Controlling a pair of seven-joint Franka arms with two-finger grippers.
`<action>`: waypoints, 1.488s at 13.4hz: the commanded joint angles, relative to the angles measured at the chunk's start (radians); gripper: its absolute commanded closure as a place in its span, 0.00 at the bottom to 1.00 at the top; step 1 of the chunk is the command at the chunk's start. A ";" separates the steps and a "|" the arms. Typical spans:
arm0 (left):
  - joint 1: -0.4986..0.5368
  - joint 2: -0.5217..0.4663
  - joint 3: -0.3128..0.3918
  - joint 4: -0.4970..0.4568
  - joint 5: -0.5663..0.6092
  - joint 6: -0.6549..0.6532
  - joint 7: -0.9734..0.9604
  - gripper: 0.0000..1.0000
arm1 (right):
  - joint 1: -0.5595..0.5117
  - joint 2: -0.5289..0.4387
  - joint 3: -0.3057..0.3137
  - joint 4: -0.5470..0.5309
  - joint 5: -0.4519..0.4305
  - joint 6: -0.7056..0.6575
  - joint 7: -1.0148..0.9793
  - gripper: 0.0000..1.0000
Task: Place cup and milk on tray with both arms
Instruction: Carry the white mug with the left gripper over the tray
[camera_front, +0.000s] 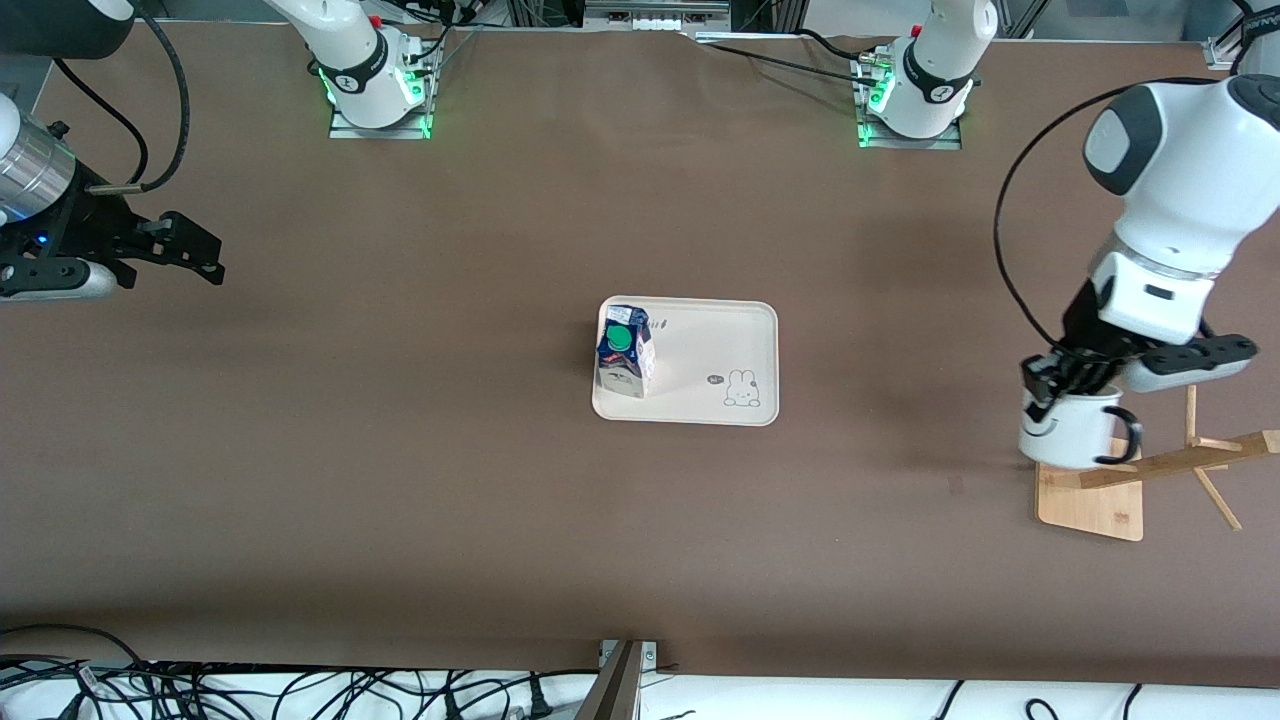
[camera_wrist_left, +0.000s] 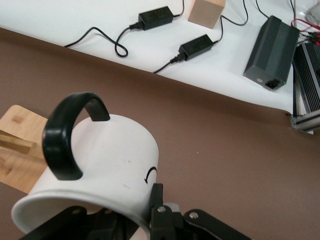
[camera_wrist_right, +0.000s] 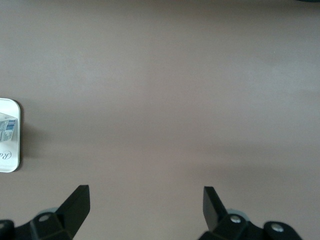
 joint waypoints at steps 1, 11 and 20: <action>0.001 0.017 -0.049 0.096 0.004 -0.203 0.014 0.99 | -0.009 0.001 0.006 0.012 -0.004 -0.014 -0.002 0.00; -0.145 0.218 -0.052 0.307 -0.150 -0.525 -0.018 1.00 | -0.009 0.001 0.005 0.012 -0.004 -0.014 -0.004 0.00; -0.310 0.430 -0.043 0.479 -0.140 -0.658 0.089 1.00 | -0.009 0.001 0.005 0.014 -0.004 -0.014 -0.004 0.00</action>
